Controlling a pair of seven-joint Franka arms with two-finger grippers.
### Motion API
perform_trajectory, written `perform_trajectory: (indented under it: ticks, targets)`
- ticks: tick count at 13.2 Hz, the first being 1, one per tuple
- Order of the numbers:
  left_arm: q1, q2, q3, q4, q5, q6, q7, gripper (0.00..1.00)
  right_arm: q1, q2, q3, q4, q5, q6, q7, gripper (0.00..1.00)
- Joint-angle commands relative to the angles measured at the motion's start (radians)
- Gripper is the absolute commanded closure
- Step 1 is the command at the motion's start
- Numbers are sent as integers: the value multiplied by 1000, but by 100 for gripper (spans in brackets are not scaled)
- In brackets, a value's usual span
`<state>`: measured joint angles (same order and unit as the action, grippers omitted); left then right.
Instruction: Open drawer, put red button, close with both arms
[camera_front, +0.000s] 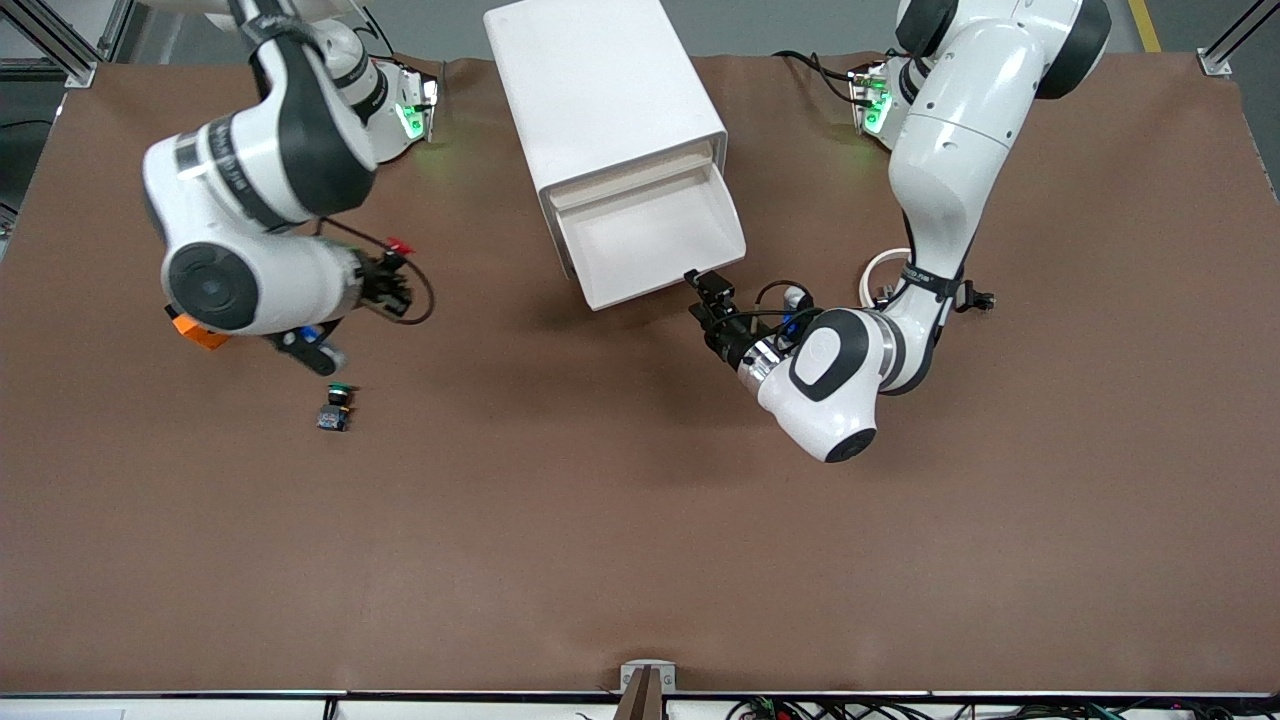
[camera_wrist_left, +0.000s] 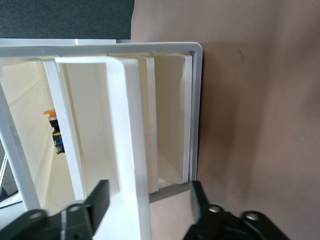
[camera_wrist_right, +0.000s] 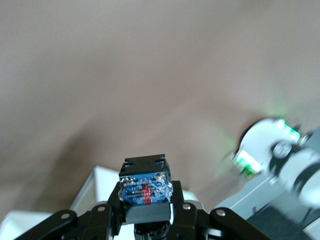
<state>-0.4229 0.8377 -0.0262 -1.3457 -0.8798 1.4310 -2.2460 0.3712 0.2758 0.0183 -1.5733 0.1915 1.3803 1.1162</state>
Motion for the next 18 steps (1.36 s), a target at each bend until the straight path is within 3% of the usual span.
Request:
perform_trajectory:
  ticks: [1, 4, 7, 11, 13, 16, 18]
  targets:
    - [-7, -28, 41, 88, 68, -21, 9, 0, 142, 9, -12, 61, 104, -12, 298, 77]
    - [36, -46, 51, 148, 131, -23, 87, 0, 260, 43, -14, 95, 158, 130, 592, 77]
    - [61, -104, 54, 152, 296, 5, 332, 0, 333, 103, -14, 93, 164, 274, 744, 79]
    - [79, -124, 110, 149, 438, 51, 669, 0, 377, 170, -14, 90, 164, 376, 810, 79]
    - [70, -156, 107, 146, 545, 124, 871, 0, 399, 200, -14, 90, 164, 390, 815, 79]
    - [69, -166, 103, 142, 596, 181, 1096, 0, 423, 226, -14, 84, 164, 388, 815, 79]
    - [41, -179, 77, 128, 717, 190, 1228, 0, 446, 240, -15, 84, 164, 391, 815, 78]
